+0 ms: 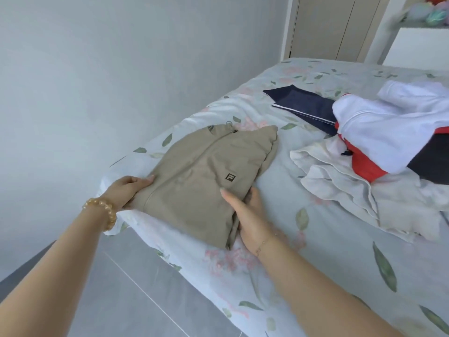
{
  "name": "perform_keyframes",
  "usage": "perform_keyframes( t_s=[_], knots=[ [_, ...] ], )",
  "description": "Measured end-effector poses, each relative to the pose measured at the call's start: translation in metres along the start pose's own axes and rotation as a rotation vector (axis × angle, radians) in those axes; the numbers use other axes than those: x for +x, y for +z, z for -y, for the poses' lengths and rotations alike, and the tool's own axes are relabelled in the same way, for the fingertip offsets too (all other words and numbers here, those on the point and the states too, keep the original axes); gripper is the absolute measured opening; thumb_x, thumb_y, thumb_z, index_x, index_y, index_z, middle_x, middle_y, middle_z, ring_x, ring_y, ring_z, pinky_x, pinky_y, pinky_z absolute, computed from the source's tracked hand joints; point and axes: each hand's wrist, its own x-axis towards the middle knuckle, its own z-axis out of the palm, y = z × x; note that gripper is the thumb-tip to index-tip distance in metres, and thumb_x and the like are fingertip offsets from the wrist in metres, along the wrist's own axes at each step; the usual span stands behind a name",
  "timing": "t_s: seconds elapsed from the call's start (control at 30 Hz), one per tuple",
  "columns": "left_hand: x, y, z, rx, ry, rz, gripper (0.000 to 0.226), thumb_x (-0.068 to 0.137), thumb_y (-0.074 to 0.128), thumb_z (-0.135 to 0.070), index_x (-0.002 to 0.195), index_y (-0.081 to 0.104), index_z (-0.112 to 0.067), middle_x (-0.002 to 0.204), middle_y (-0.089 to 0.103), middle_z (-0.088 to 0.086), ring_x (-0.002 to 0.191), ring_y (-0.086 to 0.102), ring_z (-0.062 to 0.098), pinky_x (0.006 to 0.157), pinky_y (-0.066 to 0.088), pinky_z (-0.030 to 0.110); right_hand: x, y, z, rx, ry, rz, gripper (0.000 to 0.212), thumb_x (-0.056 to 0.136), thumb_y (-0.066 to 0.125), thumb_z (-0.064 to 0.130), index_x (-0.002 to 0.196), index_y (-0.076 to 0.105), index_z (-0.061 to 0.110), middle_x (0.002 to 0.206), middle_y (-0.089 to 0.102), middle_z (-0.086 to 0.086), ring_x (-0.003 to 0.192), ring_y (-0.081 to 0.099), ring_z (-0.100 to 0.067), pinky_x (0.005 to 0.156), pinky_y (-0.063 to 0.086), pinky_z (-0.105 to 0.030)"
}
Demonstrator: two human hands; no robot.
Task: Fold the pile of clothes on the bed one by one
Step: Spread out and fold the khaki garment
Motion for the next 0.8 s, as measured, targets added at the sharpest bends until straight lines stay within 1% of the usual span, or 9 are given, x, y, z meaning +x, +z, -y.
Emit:
perform_keyframes(
  t_s=[0.13,0.27,0.37,0.43,0.53,0.6,0.63,0.7,0.8],
  knots=[
    [0.001,0.005,0.007,-0.075,0.147,-0.11,0.023,0.083,0.073,-0.029,0.078,0.054,-0.017,0.071,0.05,-0.003,0.063,0.045,0.012,0.057,0.036,0.023,-0.031,0.007,-0.021,-0.129,0.04,0.046,0.041,0.089,0.066,0.004,0.124,0.055,0.021,0.119,0.068,0.002,0.113,0.063,-0.019,0.094,0.052,-0.037],
    [0.005,0.004,0.007,-0.13,0.197,-0.385,0.013,0.087,0.069,-0.025,0.085,0.059,-0.018,0.09,0.064,0.004,0.086,0.056,0.022,0.07,0.043,0.025,-0.039,0.012,-0.025,-0.175,0.127,0.159,0.035,0.09,0.057,0.01,0.122,0.058,0.024,0.123,0.066,0.005,0.12,0.059,-0.018,0.105,0.041,-0.056],
    [-0.006,0.012,0.002,0.24,0.187,-0.517,0.031,0.093,0.058,-0.03,0.12,0.056,-0.016,0.13,0.053,0.012,0.117,0.051,0.032,0.096,0.038,0.041,-0.042,0.009,-0.011,-0.056,0.179,0.109,0.035,0.093,0.051,-0.001,0.122,0.058,0.018,0.12,0.068,0.001,0.117,0.06,-0.018,0.108,0.041,-0.048],
    [-0.03,0.025,-0.01,0.503,0.404,-0.589,0.043,0.093,0.049,-0.042,0.129,0.054,-0.02,0.141,0.046,0.009,0.129,0.042,0.033,0.104,0.031,0.048,-0.048,0.001,-0.002,-0.27,0.07,0.042,0.041,0.093,0.05,0.002,0.128,0.054,0.025,0.124,0.064,0.004,0.113,0.061,-0.01,0.105,0.045,-0.037],
    [-0.076,0.065,-0.027,0.689,0.682,-0.316,0.074,0.079,0.026,-0.072,0.134,0.05,-0.029,0.146,0.043,0.001,0.136,0.037,0.025,0.111,0.026,0.047,-0.058,-0.019,0.003,-0.875,-0.269,0.019,0.044,0.093,0.049,0.01,0.135,0.05,0.023,0.133,0.053,0.006,0.118,0.053,-0.008,0.102,0.043,-0.029],
    [-0.096,0.1,-0.02,0.858,0.618,-0.111,0.087,0.069,0.016,-0.084,0.143,0.033,-0.042,0.158,0.021,-0.005,0.146,0.016,0.017,0.117,0.006,0.046,-0.061,-0.033,0.001,-1.338,-0.513,0.037,0.042,0.09,0.044,0.02,0.129,0.056,0.017,0.139,0.051,0.001,0.13,0.044,-0.015,0.104,0.042,-0.034],
    [-0.102,0.117,-0.01,0.946,0.58,-0.049,0.089,0.068,0.015,-0.087,0.147,0.021,-0.046,0.161,0.006,-0.008,0.148,0.003,0.015,0.117,-0.003,0.047,-0.062,-0.04,0.001,-1.499,-0.536,0.052,0.045,0.089,0.04,0.027,0.13,0.056,0.019,0.145,0.046,0.001,0.138,0.037,-0.019,0.107,0.039,-0.037],
    [-0.107,0.135,0.013,1.017,0.586,-0.037,0.083,0.073,0.011,-0.084,0.148,0.004,-0.049,0.159,-0.014,-0.01,0.148,-0.013,0.015,0.113,-0.015,0.05,-0.069,-0.051,0.0,-1.702,-0.489,0.029,0.054,0.091,0.032,0.041,0.14,0.047,0.025,0.155,0.034,0.005,0.145,0.026,-0.021,0.113,0.025,-0.04],
    [-0.103,0.13,0.031,0.976,0.669,-0.164,0.065,0.089,0.011,-0.053,0.151,0.02,-0.035,0.161,0.009,-0.005,0.149,0.007,0.015,0.117,-0.001,0.05,-0.085,-0.066,0.003,-1.809,-0.454,0.002,0.069,0.088,0.016,0.055,0.149,0.035,0.028,0.159,0.023,0.002,0.148,0.017,-0.02,0.115,-0.002,-0.039]
  ],
)
